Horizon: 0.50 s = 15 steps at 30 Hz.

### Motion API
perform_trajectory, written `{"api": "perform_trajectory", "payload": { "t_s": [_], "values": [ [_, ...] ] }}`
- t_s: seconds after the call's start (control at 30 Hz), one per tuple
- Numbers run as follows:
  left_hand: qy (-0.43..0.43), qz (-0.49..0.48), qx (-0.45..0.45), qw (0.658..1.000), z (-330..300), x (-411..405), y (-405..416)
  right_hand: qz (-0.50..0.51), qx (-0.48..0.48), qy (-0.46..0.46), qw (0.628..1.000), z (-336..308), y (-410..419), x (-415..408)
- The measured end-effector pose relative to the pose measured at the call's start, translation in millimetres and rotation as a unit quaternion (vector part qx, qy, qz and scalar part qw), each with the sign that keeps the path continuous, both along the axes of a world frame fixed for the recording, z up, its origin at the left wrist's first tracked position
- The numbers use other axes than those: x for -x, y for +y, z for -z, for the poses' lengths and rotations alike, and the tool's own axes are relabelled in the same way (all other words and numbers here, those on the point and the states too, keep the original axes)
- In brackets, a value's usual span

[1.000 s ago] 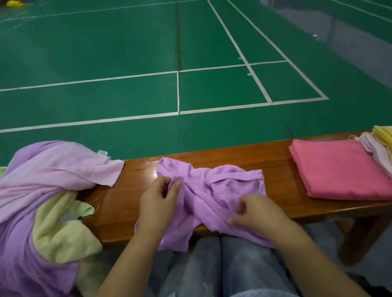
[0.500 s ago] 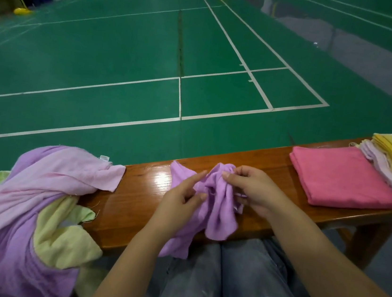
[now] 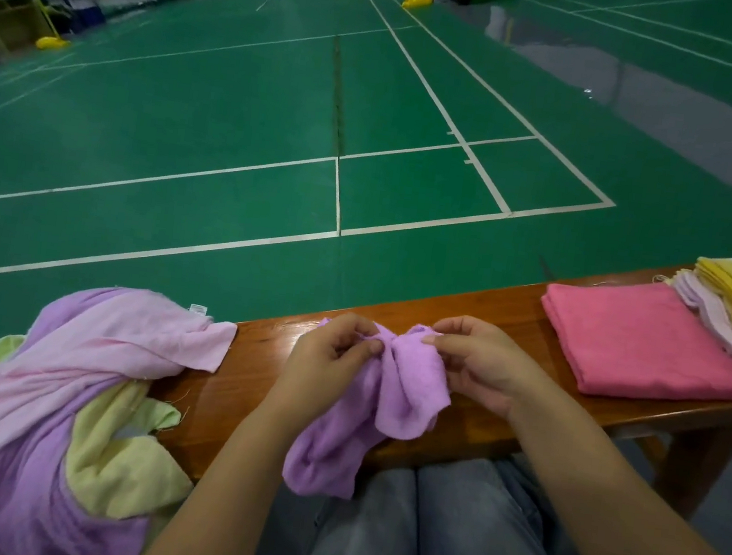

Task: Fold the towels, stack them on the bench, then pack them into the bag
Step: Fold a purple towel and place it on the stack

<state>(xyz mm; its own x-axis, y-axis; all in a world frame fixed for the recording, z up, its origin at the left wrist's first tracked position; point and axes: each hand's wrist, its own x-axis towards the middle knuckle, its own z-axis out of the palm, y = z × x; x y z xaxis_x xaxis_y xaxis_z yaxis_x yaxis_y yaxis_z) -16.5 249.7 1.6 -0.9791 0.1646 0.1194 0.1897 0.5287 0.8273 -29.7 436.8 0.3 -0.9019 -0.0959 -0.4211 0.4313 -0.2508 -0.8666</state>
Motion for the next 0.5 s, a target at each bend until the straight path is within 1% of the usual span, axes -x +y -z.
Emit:
{"api": "perform_trajectory", "payload": {
  "t_s": [0.03, 0.07, 0.1, 0.17, 0.2, 0.23, 0.27, 0.37, 0.43, 0.5],
  "values": [
    [-0.006, -0.022, -0.033, 0.999, -3.3, 0.2, -2.1, 0.013, -0.051, 0.006, 0.999, 1.9, 3.8, -1.1],
    [-0.012, -0.045, -0.069, 0.997, -6.5, 0.7, -4.5, 0.018, -0.123, 0.017, 0.992, 3.6, 7.4, -2.5],
    [-0.017, -0.065, -0.100, 0.993, -8.9, 1.9, -6.9, 0.012, -0.216, 0.033, 0.976, 5.9, 11.7, -3.8],
    [-0.026, -0.094, -0.141, 0.985, -12.9, 5.5, -9.3, -0.025, -0.397, 0.078, 0.914, 9.8, 18.4, -7.9],
    [-0.032, -0.099, -0.155, 0.982, -14.7, 6.9, -8.9, -0.032, -0.450, 0.108, 0.886, 10.0, 19.4, -10.9],
    [-0.040, -0.102, -0.166, 0.980, -16.3, 7.7, -7.8, -0.030, -0.469, 0.144, 0.871, 9.0, 18.0, -14.1],
    [-0.053, -0.103, -0.173, 0.978, -18.0, 8.5, -6.3, -0.025, -0.463, 0.188, 0.866, 7.2, 15.4, -18.3],
    [-0.092, -0.102, -0.170, 0.976, -23.9, 8.5, -1.9, -0.065, -0.402, 0.299, 0.863, 3.8, -0.4, -33.6],
    [-0.101, -0.099, -0.165, 0.976, -26.4, 9.1, -0.4, -0.105, -0.394, 0.368, 0.836, 7.2, -14.2, -40.1],
    [-0.106, -0.094, -0.162, 0.976, -28.7, 9.3, -0.2, -0.107, -0.396, 0.426, 0.806, 15.8, -25.6, -39.1]
  ]
}}
